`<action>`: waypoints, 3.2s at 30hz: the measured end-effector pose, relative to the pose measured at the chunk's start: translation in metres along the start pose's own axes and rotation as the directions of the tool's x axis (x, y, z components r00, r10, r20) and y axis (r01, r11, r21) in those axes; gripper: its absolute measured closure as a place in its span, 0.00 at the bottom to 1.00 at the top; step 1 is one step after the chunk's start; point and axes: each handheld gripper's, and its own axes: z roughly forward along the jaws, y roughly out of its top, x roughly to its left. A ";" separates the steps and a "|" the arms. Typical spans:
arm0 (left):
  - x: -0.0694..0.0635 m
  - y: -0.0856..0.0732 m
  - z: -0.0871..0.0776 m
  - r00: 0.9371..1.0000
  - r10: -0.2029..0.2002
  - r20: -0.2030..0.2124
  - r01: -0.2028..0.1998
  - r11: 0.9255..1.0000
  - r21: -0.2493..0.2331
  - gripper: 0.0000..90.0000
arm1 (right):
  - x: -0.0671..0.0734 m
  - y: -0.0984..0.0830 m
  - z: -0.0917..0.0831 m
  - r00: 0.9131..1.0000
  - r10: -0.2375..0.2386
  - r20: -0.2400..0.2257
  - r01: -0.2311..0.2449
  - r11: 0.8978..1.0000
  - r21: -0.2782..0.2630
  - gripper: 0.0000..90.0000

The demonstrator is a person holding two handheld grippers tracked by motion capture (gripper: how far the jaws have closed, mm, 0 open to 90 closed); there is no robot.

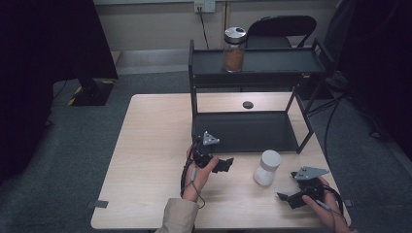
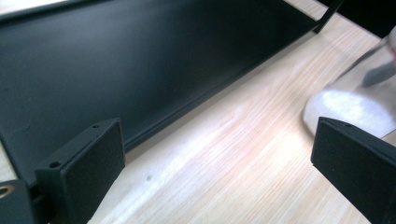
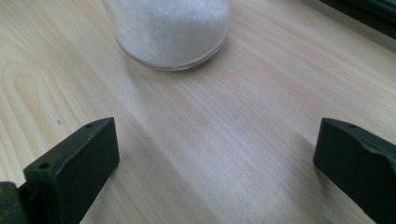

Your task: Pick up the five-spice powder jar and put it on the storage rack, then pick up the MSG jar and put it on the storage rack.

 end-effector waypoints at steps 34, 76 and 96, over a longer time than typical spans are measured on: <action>0.004 -0.055 -0.015 0.996 -0.015 -0.090 0.020 0.998 0.059 0.02 | 0.000 0.000 0.000 1.000 0.000 0.000 0.000 1.000 0.000 0.00; -0.004 -0.080 -0.017 0.984 0.065 -0.164 -0.050 0.994 0.095 0.00 | 0.000 0.001 0.000 1.000 0.002 0.000 -0.002 1.000 0.001 0.00; -0.005 -0.080 -0.017 0.984 0.066 -0.166 -0.050 0.994 0.096 0.00 | -0.005 0.025 -0.004 0.999 -0.010 -0.032 0.011 0.999 0.033 0.01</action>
